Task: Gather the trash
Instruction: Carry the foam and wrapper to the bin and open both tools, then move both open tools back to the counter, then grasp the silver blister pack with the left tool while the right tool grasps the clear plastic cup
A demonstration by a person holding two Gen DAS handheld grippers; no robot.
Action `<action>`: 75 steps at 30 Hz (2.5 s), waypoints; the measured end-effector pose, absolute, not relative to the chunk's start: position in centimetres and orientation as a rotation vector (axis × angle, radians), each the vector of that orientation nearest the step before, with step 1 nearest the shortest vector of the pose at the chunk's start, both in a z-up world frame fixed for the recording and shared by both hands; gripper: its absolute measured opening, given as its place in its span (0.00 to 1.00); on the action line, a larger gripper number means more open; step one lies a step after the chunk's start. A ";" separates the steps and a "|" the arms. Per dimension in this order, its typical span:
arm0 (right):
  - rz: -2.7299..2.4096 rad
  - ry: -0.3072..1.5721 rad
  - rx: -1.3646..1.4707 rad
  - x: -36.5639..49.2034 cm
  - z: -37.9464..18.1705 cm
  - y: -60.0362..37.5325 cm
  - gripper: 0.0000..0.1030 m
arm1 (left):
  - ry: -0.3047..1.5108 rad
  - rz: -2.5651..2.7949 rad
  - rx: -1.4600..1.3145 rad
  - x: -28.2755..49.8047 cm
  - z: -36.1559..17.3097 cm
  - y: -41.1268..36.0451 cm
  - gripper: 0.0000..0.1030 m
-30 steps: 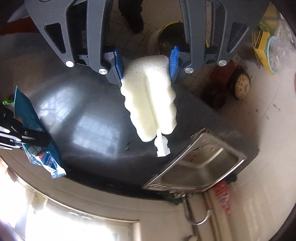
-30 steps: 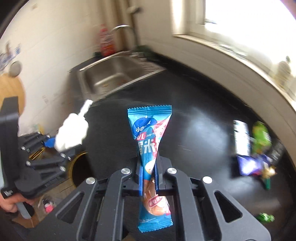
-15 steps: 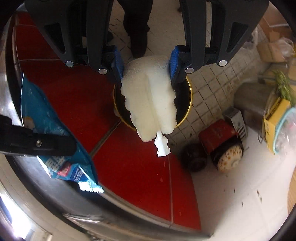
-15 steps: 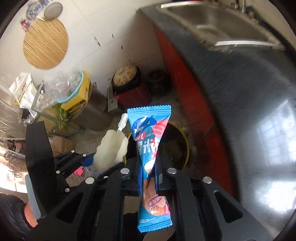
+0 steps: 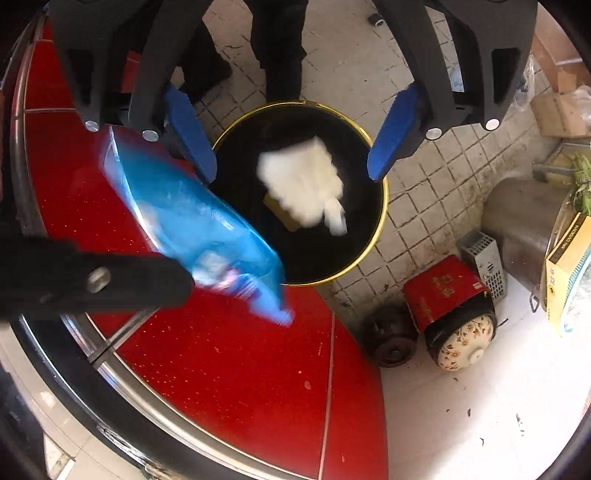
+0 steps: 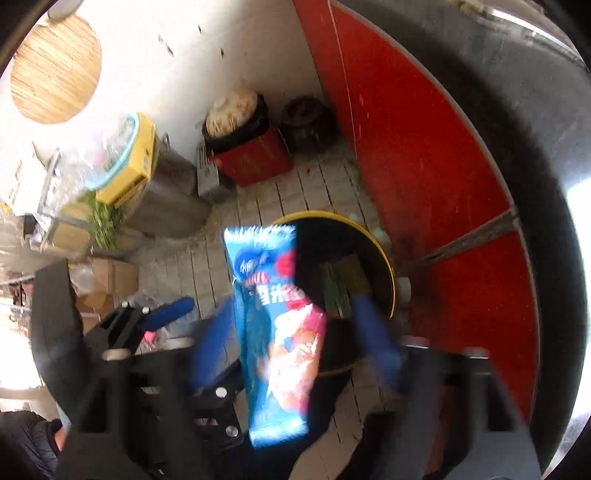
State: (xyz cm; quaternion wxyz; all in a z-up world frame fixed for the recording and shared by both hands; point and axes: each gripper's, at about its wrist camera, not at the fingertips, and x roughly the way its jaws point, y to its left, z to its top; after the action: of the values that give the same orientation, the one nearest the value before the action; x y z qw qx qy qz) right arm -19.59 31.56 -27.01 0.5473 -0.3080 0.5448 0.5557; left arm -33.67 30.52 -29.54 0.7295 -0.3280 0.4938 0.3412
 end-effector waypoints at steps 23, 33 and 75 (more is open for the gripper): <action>0.925 0.934 -0.374 -5.0 -3.4 6.9 0.84 | 0.984 0.482 -0.388 -20.5 -11.5 22.2 0.91; 0.508 0.836 -0.233 1.8 -0.3 -13.4 0.84 | 0.947 0.050 -0.121 -3.2 -5.3 6.8 0.91; 0.377 1.138 -0.012 34.7 -15.8 -20.9 0.84 | 1.251 0.127 -0.199 25.9 -18.1 2.6 0.91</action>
State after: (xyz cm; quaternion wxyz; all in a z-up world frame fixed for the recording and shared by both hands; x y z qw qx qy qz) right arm 34.68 -20.86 -15.79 0.8255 -0.0056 0.5357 0.1776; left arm 25.88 2.56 -18.13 0.8042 -0.0931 0.5840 0.0594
